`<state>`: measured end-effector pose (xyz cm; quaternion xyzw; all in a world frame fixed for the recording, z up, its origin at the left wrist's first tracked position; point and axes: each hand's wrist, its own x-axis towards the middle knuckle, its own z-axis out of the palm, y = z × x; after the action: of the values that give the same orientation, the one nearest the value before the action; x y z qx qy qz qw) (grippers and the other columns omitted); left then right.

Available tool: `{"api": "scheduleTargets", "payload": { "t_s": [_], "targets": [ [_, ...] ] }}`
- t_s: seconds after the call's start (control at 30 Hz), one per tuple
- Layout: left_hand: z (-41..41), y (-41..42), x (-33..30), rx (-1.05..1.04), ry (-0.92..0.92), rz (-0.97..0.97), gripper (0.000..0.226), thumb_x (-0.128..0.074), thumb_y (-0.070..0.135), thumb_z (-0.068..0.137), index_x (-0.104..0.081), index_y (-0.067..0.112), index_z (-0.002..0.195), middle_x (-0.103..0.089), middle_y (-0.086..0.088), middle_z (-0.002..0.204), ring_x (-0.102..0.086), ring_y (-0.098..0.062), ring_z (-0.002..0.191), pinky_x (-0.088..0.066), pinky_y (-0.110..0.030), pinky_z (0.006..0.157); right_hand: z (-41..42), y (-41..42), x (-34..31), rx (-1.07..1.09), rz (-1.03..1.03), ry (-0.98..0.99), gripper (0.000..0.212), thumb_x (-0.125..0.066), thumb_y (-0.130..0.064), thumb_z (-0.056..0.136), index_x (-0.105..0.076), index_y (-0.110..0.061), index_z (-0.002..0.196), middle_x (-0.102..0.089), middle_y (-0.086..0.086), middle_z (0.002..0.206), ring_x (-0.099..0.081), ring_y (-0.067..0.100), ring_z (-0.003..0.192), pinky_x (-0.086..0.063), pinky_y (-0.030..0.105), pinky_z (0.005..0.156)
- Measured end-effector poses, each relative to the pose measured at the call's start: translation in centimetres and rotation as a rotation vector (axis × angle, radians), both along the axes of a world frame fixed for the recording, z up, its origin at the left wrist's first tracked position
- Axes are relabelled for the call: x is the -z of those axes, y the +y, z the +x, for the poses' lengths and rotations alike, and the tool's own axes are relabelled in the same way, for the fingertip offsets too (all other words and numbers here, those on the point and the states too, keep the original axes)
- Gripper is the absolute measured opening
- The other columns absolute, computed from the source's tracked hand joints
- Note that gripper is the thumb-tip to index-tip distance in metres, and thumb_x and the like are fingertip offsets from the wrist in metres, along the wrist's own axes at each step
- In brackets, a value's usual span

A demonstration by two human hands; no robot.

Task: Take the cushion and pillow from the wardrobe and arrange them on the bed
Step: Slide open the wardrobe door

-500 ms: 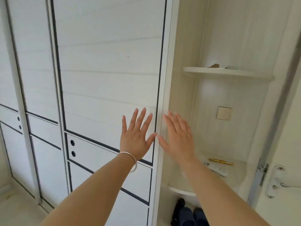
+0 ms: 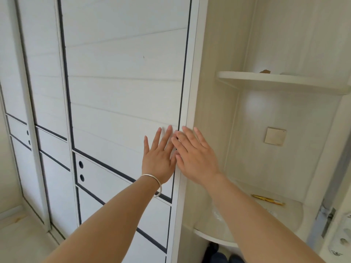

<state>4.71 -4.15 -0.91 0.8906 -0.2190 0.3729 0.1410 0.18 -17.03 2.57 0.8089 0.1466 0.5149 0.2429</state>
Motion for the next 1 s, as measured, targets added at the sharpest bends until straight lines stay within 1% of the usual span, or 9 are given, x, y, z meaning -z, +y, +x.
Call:
{"api": "scheduleTargets", "payload": {
  "t_s": [0.13,0.4,0.5,0.6,0.7,0.77,0.87,0.93,1.0],
  "targets": [
    [0.5,-0.8,0.5,-0.011,0.010,-0.049,0.062,-0.005,0.047,0.087,0.015,0.027,0.143,0.015,0.011,0.154,0.013,-0.014,0.144,0.007,-0.049,0.116,0.7,0.3,-0.5,0.023,-0.035,0.019,0.043,-0.037,-0.025,0.084,-0.064,-0.011,0.115,-0.064,0.006,0.123,-0.053,0.026,0.123,-0.004,0.039,0.116],
    [1.4,-0.9,0.9,-0.121,-0.004,-0.043,0.068,-0.011,0.043,0.085,0.022,0.026,0.141,0.024,0.011,0.151,0.017,-0.012,0.143,0.005,-0.047,0.117,1.3,2.8,-0.1,0.230,-0.104,0.038,0.052,-0.026,-0.026,0.086,-0.059,-0.007,0.121,-0.061,0.011,0.127,-0.047,0.027,0.128,0.002,0.048,0.115],
    [1.8,-0.8,0.9,-0.169,0.016,-0.041,0.071,-0.026,0.041,0.091,0.025,0.026,0.139,0.029,0.011,0.148,0.018,-0.012,0.142,0.002,-0.045,0.118,1.9,3.7,0.7,0.223,-0.056,-0.004,0.055,-0.025,-0.028,0.087,-0.049,-0.008,0.133,-0.051,0.010,0.139,-0.038,0.025,0.136,-0.008,0.043,0.117],
    [2.0,-0.6,0.7,-0.169,0.022,-0.038,0.072,-0.027,0.043,0.091,0.028,0.027,0.136,0.030,0.013,0.146,0.018,-0.011,0.142,-0.001,-0.042,0.119,2.7,4.4,1.5,0.168,0.028,0.043,0.056,-0.027,-0.026,0.093,-0.026,-0.002,0.143,-0.030,0.013,0.152,-0.020,0.029,0.143,-0.012,0.038,0.117],
    [3.1,0.3,0.7,-0.146,0.042,-0.091,0.071,-0.028,0.043,0.093,0.018,0.027,0.143,0.022,0.013,0.151,0.012,-0.009,0.144,-0.009,-0.037,0.119,4.0,6.0,1.7,-0.002,0.253,-0.003,0.054,-0.005,-0.014,0.093,-0.015,-0.003,0.145,-0.022,0.012,0.155,-0.016,0.028,0.144,-0.020,0.035,0.115],
    [4.2,1.3,0.6,-0.118,0.058,-0.103,0.067,-0.021,0.045,0.091,0.010,0.025,0.147,0.014,0.009,0.156,0.008,-0.010,0.145,-0.014,-0.035,0.119,4.7,7.3,1.6,-0.249,0.511,0.028,0.053,-0.018,-0.012,0.093,-0.013,-0.004,0.145,-0.024,0.013,0.154,-0.019,0.027,0.144,-0.026,0.039,0.115],
    [5.8,2.4,0.7,-0.174,0.021,0.042,0.064,-0.011,0.042,0.093,0.013,0.020,0.147,0.018,0.001,0.157,0.014,-0.017,0.144,-0.007,-0.036,0.120,5.3,8.8,1.5,-0.596,1.004,0.232,0.055,-0.037,-0.015,0.097,-0.014,-0.013,0.147,-0.016,0.006,0.157,-0.017,0.016,0.143,-0.025,0.038,0.116],
    [6.4,3.1,0.7,-0.181,0.018,0.024,0.063,-0.023,0.033,0.098,0.017,0.022,0.145,0.025,0.002,0.153,0.022,-0.018,0.142,0.003,-0.035,0.119,5.7,9.6,1.7,-0.542,1.173,0.310,0.061,-0.041,-0.025,0.098,-0.008,-0.018,0.149,-0.007,0.002,0.158,-0.015,0.014,0.144,-0.024,0.029,0.115],
    [6.7,4.1,0.4,-0.167,0.020,-0.029,0.067,-0.030,0.031,0.100,0.025,0.025,0.138,0.032,0.007,0.146,0.028,-0.014,0.138,0.012,-0.031,0.116,6.6,10.5,2.0,-0.520,1.281,0.433,0.066,-0.043,-0.030,0.097,-0.003,-0.021,0.149,-0.010,0.000,0.158,-0.018,0.016,0.143,-0.028,0.026,0.110]
  ]
}}
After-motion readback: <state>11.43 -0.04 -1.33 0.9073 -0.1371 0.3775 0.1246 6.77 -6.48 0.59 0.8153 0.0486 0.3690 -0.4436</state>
